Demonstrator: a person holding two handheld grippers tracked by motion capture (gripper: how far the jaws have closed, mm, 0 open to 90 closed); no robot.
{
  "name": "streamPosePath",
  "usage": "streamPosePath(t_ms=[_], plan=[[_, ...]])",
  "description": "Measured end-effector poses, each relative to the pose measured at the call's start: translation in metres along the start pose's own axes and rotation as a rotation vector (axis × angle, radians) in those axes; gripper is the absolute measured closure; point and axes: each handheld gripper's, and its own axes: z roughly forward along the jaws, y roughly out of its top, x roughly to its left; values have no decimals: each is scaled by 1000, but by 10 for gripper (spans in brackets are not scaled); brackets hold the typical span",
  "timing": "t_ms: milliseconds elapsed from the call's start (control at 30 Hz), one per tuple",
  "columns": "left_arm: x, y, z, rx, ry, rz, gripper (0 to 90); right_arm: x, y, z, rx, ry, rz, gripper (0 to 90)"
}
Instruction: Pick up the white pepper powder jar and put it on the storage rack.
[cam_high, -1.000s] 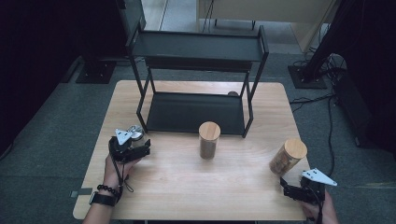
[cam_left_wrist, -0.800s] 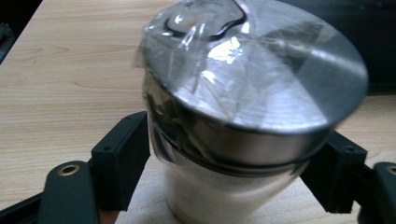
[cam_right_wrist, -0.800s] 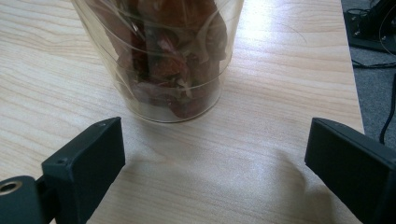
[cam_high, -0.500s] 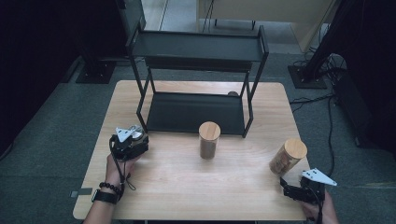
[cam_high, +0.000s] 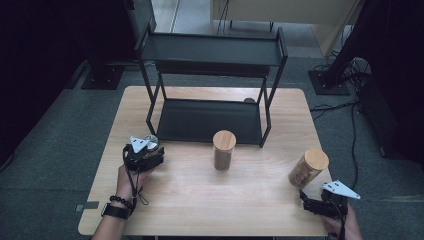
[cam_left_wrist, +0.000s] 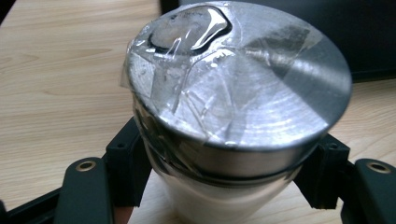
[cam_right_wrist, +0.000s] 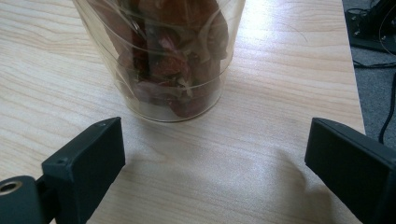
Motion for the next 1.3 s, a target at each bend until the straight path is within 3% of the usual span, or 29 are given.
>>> streamPosePath(t_ms=[533,1300], plan=[[-35,19,11,-6,-51,54,313,0,0,0,0,9,-4,50],[-61,45,33,1,-65,75,314,0,0,0,-4,19,-8,49]])
